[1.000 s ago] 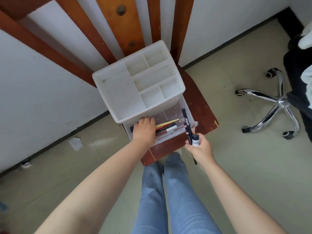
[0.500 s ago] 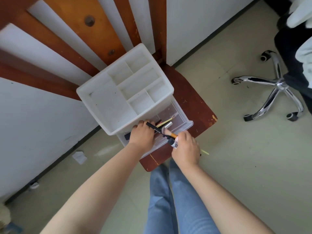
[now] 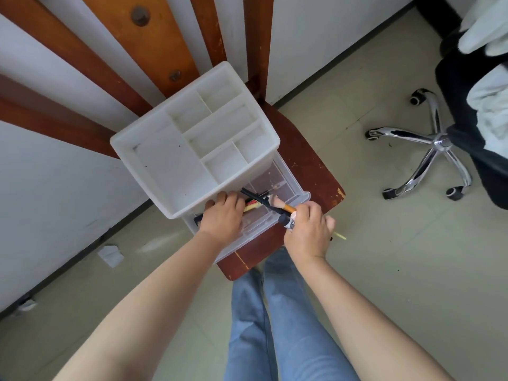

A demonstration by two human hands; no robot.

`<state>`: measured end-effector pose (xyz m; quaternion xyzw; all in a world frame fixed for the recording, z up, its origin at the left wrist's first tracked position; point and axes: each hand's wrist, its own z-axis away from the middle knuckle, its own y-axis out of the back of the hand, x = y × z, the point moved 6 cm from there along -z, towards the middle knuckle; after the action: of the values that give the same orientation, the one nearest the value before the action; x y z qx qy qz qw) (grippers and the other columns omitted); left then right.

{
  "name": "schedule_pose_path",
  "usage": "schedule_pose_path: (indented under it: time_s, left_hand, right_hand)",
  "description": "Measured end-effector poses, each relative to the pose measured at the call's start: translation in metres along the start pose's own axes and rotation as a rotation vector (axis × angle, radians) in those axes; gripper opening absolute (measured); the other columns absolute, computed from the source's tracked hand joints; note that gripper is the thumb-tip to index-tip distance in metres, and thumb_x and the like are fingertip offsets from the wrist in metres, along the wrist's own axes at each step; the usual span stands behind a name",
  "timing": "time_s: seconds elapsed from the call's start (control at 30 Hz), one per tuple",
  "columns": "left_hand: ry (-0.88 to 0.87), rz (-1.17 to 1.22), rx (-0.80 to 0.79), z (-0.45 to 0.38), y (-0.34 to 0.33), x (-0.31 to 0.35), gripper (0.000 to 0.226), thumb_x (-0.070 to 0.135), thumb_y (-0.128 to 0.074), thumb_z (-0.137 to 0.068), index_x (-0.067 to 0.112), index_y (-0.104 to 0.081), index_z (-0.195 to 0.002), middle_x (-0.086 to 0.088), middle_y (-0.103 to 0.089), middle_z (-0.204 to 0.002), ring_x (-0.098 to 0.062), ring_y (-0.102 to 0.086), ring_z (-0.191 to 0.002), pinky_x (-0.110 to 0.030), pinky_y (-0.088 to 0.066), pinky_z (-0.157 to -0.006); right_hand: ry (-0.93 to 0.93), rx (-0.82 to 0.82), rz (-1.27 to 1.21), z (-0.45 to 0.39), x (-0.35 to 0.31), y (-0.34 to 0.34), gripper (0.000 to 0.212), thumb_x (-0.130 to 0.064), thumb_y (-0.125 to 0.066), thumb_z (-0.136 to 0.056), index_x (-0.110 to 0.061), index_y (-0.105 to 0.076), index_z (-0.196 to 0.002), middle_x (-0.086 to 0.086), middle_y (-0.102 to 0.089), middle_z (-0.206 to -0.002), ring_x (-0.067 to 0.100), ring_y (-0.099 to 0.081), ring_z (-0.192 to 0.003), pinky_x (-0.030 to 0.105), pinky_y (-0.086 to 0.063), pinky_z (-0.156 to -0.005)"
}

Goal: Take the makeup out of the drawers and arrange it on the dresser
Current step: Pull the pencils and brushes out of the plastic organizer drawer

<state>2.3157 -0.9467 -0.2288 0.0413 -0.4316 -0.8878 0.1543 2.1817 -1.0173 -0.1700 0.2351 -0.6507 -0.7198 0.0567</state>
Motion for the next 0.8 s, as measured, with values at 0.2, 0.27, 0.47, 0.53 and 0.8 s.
schedule_pose_path:
  time_s: [0.2,0.27,0.47,0.53,0.8]
  left_hand:
    - [0.083,0.071,-0.049,-0.007,0.000,0.005,0.040,0.009,-0.047,-0.088,0.006,-0.036,-0.126,-0.015,-0.045,-0.122,-0.032,-0.049,-0.104,-0.039,-0.045,-0.078]
    - [0.104,0.054,-0.054,-0.009,0.001,0.006,0.035,0.011,-0.050,-0.088,0.005,-0.041,-0.121,-0.015,-0.049,-0.118,-0.031,-0.052,-0.102,-0.037,-0.046,-0.079]
    - [0.097,-0.022,-0.028,-0.011,0.005,0.012,0.030,0.011,-0.051,-0.089,0.003,-0.048,-0.119,-0.015,-0.055,-0.113,-0.030,-0.056,-0.100,-0.033,-0.047,-0.075]
    - [0.092,0.003,-0.023,-0.008,0.007,0.013,0.029,0.015,-0.050,-0.091,0.003,-0.050,-0.117,-0.015,-0.056,-0.113,-0.030,-0.056,-0.100,-0.033,-0.047,-0.076]
    - [0.186,0.039,-0.043,0.037,0.021,0.015,0.028,-0.004,-0.048,-0.081,0.002,-0.050,-0.109,-0.013,-0.058,-0.107,-0.030,-0.058,-0.096,-0.031,-0.038,-0.062]
  right_hand:
    - [0.026,0.022,0.049,0.004,0.001,-0.001,0.034,0.008,-0.081,-0.037,-0.005,-0.061,-0.062,0.011,-0.067,-0.075,0.023,-0.061,-0.050,0.030,-0.045,-0.069]
    - [0.028,0.030,0.052,0.004,0.001,-0.001,0.033,0.008,-0.081,-0.039,-0.005,-0.061,-0.062,0.012,-0.067,-0.075,0.023,-0.061,-0.051,0.030,-0.041,-0.071]
    - [0.014,-0.007,0.035,0.005,0.004,-0.003,0.034,0.011,-0.079,-0.040,-0.002,-0.061,-0.065,0.014,-0.068,-0.079,0.027,-0.063,-0.055,0.036,-0.048,-0.068]
    - [0.004,-0.022,0.021,0.006,0.007,-0.004,0.032,0.013,-0.076,-0.043,-0.001,-0.060,-0.067,0.015,-0.068,-0.079,0.029,-0.062,-0.056,0.034,-0.039,-0.072]
    - [0.026,-0.245,-0.063,0.026,0.021,-0.016,0.020,0.007,-0.063,-0.064,-0.001,-0.061,-0.082,0.013,-0.065,-0.072,0.033,-0.059,-0.074,0.033,-0.020,-0.072]
